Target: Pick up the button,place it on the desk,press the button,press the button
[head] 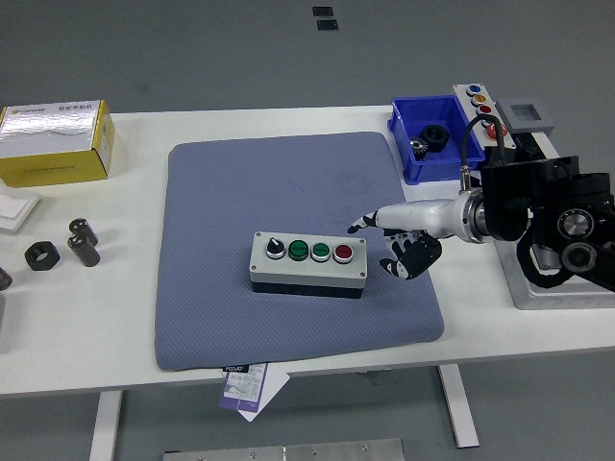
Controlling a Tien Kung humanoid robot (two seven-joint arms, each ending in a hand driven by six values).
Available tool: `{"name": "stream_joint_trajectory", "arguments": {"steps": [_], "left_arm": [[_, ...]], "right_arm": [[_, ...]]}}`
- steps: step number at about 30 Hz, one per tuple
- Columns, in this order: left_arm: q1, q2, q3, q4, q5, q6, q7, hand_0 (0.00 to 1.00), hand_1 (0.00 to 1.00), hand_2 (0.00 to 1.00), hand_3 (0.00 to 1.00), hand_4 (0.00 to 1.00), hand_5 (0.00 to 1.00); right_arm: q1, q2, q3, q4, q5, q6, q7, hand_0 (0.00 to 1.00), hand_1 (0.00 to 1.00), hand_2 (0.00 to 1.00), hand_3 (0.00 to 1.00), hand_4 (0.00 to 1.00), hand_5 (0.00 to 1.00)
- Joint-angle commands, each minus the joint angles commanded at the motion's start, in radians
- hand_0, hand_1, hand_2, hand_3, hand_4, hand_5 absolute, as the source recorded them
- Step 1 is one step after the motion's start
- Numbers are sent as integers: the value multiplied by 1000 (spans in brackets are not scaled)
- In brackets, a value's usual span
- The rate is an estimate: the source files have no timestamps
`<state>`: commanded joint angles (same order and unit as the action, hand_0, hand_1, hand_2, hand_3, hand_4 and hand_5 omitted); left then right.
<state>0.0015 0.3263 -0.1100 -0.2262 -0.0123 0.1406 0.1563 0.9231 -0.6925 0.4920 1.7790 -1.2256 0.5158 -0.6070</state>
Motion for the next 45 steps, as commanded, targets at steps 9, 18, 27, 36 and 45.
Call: {"name": "stream_joint_trajectory", "arguments": {"steps": [9, 18, 27, 36, 45], "left_arm": [[-2, 0, -1, 0, 1, 0, 0, 627, 512, 503, 642, 718, 168], [-3, 1, 1, 0, 1, 0, -1, 627, 512, 503, 641, 718, 168], [-3, 0, 1, -1, 0, 0, -1, 627, 512, 503, 640, 718, 168], [-2, -1, 0, -1, 2, 0, -1, 627, 511, 503, 639, 717, 168], [-3, -2, 1, -1, 1, 0, -1, 627, 512, 503, 639, 718, 168]], "right_arm": [[-1, 25, -36, 0, -2, -6, 1, 117, 241, 233, 998, 373, 2], [5, 74, -79, -60, -7, -21, 9, 116, 241, 230, 998, 356, 2], [3, 85, -83, -105, -11, -19, 11, 115, 240, 228, 998, 351, 2], [3, 74, -58, -90, 6, -3, 16, 114, 236, 226, 998, 346, 2], [3, 68, -45, -90, 24, 14, 17, 114, 236, 225, 993, 347, 2]]}}
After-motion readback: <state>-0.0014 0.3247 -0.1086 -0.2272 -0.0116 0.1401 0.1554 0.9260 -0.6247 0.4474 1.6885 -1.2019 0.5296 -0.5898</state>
